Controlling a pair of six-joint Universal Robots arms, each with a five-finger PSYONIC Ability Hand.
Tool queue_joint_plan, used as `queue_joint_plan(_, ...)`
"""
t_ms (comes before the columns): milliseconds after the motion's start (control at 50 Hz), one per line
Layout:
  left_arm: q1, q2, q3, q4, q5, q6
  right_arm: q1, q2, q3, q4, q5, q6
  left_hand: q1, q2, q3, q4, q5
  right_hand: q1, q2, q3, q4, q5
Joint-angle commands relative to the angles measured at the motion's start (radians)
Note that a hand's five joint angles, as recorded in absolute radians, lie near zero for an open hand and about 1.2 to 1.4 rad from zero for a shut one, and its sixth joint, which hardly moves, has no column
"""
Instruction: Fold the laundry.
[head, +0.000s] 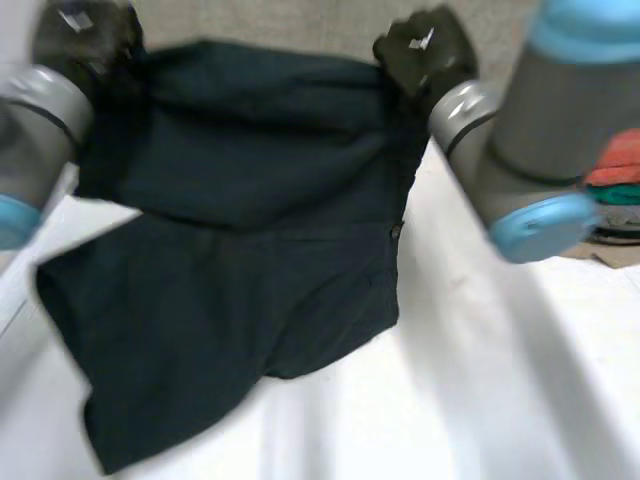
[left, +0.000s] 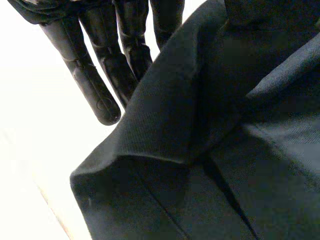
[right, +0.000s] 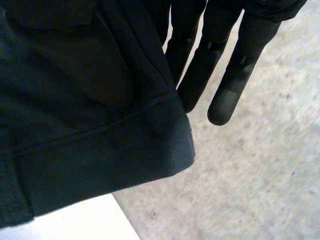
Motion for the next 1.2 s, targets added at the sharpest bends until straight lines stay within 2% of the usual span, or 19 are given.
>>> queue_joint_plan(20, 0.021, -0.331, 0.201, 0.117, -0.103, 0.042, 0.021, 0.234, -0.048, -0.366, 0.087, 0.010, -0.677, -0.725, -0.733, -0.741, -0.713, -0.893, -0.942, -0.960, -0.969, -0.948)
queue_joint_plan(40, 0.026, -0.342, 0.241, 0.088, -0.164, 0.042, 0.022, 0.245, -0.042, -0.426, 0.098, -0.002, -0.939, -0.986, -0.994, -1.002, -0.974, -0.893, -0.942, -0.960, -0.969, -0.948)
queue_joint_plan(120, 0.020, -0.281, 0.230, 0.020, -0.242, 0.017, 0.030, 0.196, -0.003, -0.438, 0.121, -0.013, -0.939, -0.986, -0.994, -1.002, -0.974, -0.893, -0.942, -0.960, -0.969, -0.948)
queue_joint_plan(180, 0.012, -0.212, 0.165, -0.002, -0.239, 0.013, 0.029, 0.138, 0.050, -0.396, 0.124, 0.007, -0.939, -0.986, -0.994, -1.002, -0.974, -0.893, -0.942, -0.960, -0.969, -0.948)
queue_joint_plan(260, 0.003, -0.056, -0.019, -0.026, -0.216, 0.033, 0.021, 0.023, 0.160, -0.227, 0.069, 0.018, -0.939, -0.986, -0.994, -1.002, -0.974, -0.893, -0.942, -0.960, -0.969, -0.948)
queue_joint_plan(360, -0.034, 0.190, -0.376, -0.118, -0.148, 0.109, 0.001, -0.115, 0.334, 0.107, -0.067, 0.016, -0.939, -0.986, -0.994, -1.002, -0.974, -0.893, -0.942, -0.960, -0.969, -0.948)
queue_joint_plan(420, -0.054, 0.285, -0.530, -0.169, -0.095, 0.134, -0.008, -0.157, 0.421, 0.230, -0.107, 0.018, -0.727, -0.775, -0.783, -0.791, -0.763, -0.715, -0.763, -0.781, -0.790, -0.769)
queue_joint_plan(440, -0.069, 0.343, -0.628, -0.201, -0.051, 0.152, -0.014, -0.179, 0.479, 0.294, -0.135, 0.016, -0.639, -0.687, -0.695, -0.703, -0.675, -0.586, -0.635, -0.653, -0.662, -0.641)
queue_joint_plan(540, -0.102, 0.469, -0.865, -0.275, 0.072, 0.184, -0.043, -0.226, 0.637, 0.368, -0.248, -0.010, -0.486, -0.533, -0.541, -0.550, -0.522, -0.330, -0.378, -0.396, -0.405, -0.384)
queue_joint_plan(600, -0.092, 0.500, -0.958, -0.304, 0.116, 0.188, -0.057, -0.246, 0.729, 0.368, -0.308, -0.054, -0.325, -0.372, -0.380, -0.389, -0.361, -0.233, -0.281, -0.300, -0.308, -0.287)
queue_joint_plan(660, -0.083, 0.500, -1.006, -0.337, 0.123, 0.180, -0.060, -0.250, 0.786, 0.352, -0.344, -0.088, -0.271, -0.319, -0.327, -0.335, -0.307, -0.233, -0.281, -0.299, -0.308, -0.287)
queue_joint_plan(720, -0.088, 0.494, -1.026, -0.361, 0.120, 0.174, -0.057, -0.240, 0.807, 0.307, -0.353, -0.093, -0.356, -0.403, -0.412, -0.420, -0.392, -0.259, -0.307, -0.326, -0.334, -0.313)
queue_joint_plan(760, -0.091, 0.477, -1.034, -0.365, 0.113, 0.165, -0.050, -0.211, 0.812, 0.238, -0.348, -0.082, -0.517, -0.565, -0.573, -0.581, -0.553, -0.335, -0.384, -0.402, -0.410, -0.389)
queue_joint_plan(880, -0.072, 0.377, -1.003, -0.267, 0.061, 0.151, -0.004, -0.135, 0.791, 0.014, -0.290, -0.016, -0.621, -0.668, -0.676, -0.685, -0.657, -0.705, -0.753, -0.772, -0.780, -0.759)
queue_joint_plan(1080, -0.095, 0.226, -0.945, -0.060, -0.152, 0.174, 0.067, -0.040, 0.739, -0.191, -0.149, -0.024, -0.674, -0.721, -0.729, -0.738, -0.710, -0.676, -0.724, -0.743, -0.751, -0.730)
queue_joint_plan(1200, -0.106, 0.172, -0.926, 0.055, -0.172, 0.235, 0.095, 0.012, 0.696, -0.274, -0.115, -0.048, -0.580, -0.627, -0.635, -0.644, -0.616, -0.629, -0.678, -0.696, -0.704, -0.683)
